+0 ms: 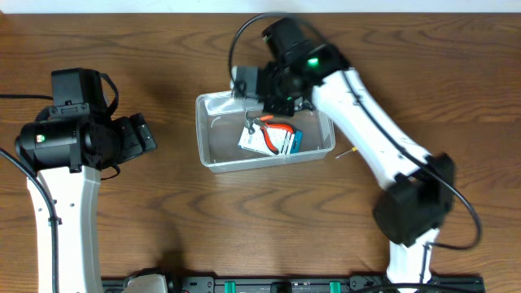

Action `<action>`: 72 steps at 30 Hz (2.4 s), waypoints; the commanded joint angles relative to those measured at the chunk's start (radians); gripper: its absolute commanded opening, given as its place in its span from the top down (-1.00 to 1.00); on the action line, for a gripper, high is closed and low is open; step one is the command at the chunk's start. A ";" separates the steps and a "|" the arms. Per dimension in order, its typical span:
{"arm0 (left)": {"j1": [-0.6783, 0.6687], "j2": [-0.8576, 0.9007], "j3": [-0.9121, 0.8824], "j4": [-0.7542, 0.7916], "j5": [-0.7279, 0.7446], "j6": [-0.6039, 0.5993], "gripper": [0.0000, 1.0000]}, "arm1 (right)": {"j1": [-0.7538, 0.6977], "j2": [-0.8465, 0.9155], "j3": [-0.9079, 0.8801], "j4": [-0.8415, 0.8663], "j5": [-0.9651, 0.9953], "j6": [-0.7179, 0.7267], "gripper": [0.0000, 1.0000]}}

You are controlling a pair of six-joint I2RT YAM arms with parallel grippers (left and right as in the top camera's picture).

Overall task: Pack container
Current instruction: 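Place the wrench into the container and withdraw the right gripper, then grasp the yellow-and-black screwdriver by its handle with the right gripper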

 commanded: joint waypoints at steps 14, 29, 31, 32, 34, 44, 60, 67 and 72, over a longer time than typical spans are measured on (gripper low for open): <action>0.003 -0.005 -0.004 -0.002 -0.016 0.006 -0.96 | 0.008 0.131 -0.004 -0.090 -0.010 -0.039 -0.21; 0.003 -0.005 -0.004 -0.003 -0.016 0.006 -0.96 | -0.221 -0.141 0.064 0.064 0.472 0.946 -0.98; 0.003 -0.005 -0.004 -0.003 -0.016 0.006 -0.96 | -0.300 -0.150 0.064 -0.001 0.460 1.173 -0.98; 0.003 -0.005 -0.004 -0.003 -0.016 0.006 -0.96 | -0.333 -0.149 0.063 -0.039 0.450 1.268 -0.98; 0.003 -0.005 -0.004 -0.003 -0.016 0.006 -0.96 | -0.394 -0.138 0.052 -0.116 0.426 1.415 -0.99; 0.003 -0.005 -0.004 -0.002 -0.016 0.006 -0.96 | -0.529 -0.087 -0.184 -0.166 0.270 1.778 -0.99; 0.003 -0.005 -0.004 -0.003 -0.016 0.006 -0.96 | -0.527 -0.087 -0.520 0.079 0.319 2.020 -0.95; 0.003 -0.005 -0.004 -0.003 -0.016 0.006 -0.96 | -0.527 -0.087 -0.577 0.121 0.319 2.042 -0.96; 0.003 -0.005 -0.004 -0.003 -0.016 0.006 -0.96 | -0.527 -0.087 -0.629 0.163 0.318 2.053 -0.95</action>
